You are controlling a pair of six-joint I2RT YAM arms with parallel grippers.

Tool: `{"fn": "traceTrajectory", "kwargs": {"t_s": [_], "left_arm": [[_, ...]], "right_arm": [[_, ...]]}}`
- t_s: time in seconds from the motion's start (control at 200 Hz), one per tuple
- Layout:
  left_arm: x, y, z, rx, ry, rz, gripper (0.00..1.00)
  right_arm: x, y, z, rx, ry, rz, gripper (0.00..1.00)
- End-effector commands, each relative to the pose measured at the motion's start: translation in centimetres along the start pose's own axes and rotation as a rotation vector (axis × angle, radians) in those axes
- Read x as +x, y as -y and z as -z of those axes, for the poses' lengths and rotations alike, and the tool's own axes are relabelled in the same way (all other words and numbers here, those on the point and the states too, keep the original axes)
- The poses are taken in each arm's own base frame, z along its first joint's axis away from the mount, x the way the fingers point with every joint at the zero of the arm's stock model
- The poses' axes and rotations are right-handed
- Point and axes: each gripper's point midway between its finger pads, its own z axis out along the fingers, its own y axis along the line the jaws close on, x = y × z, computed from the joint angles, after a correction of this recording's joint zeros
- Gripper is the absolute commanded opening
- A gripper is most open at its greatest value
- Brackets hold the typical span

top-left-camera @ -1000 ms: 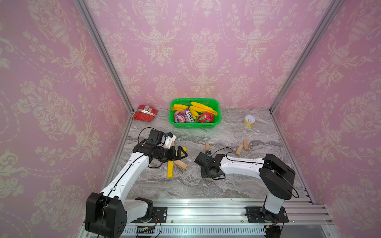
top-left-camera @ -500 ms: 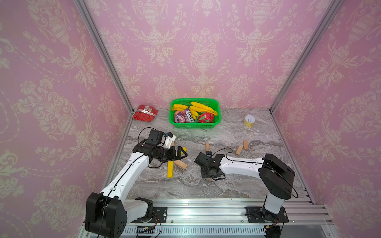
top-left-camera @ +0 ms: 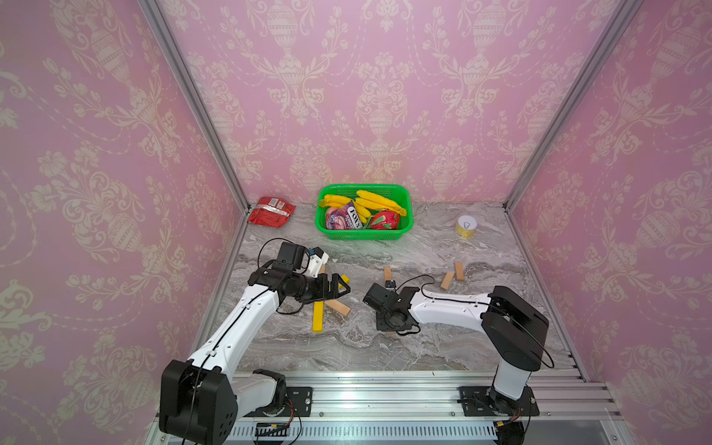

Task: Assemble the letter k with building blocks
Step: Assemble the building block at the center of the board.

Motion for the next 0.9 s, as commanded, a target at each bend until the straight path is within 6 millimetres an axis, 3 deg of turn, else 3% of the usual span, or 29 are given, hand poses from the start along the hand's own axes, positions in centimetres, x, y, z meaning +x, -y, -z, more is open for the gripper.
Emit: {"fn": "traceTrajectory", "kwargs": {"t_s": [0.0,0.895], "left_arm": [[0.4,-0.5,0.1,-0.011,-0.009,0.032,0.99],[0.4,-0.3,0.1,0.003,-0.008,0.031,0.99]], "right_arm": [[-0.1,1.3,-0.9,0.063,-0.001,-0.015,0.24],[-0.6,2.1,-2.3,0.096,-0.009,-0.022,0.24]]}}
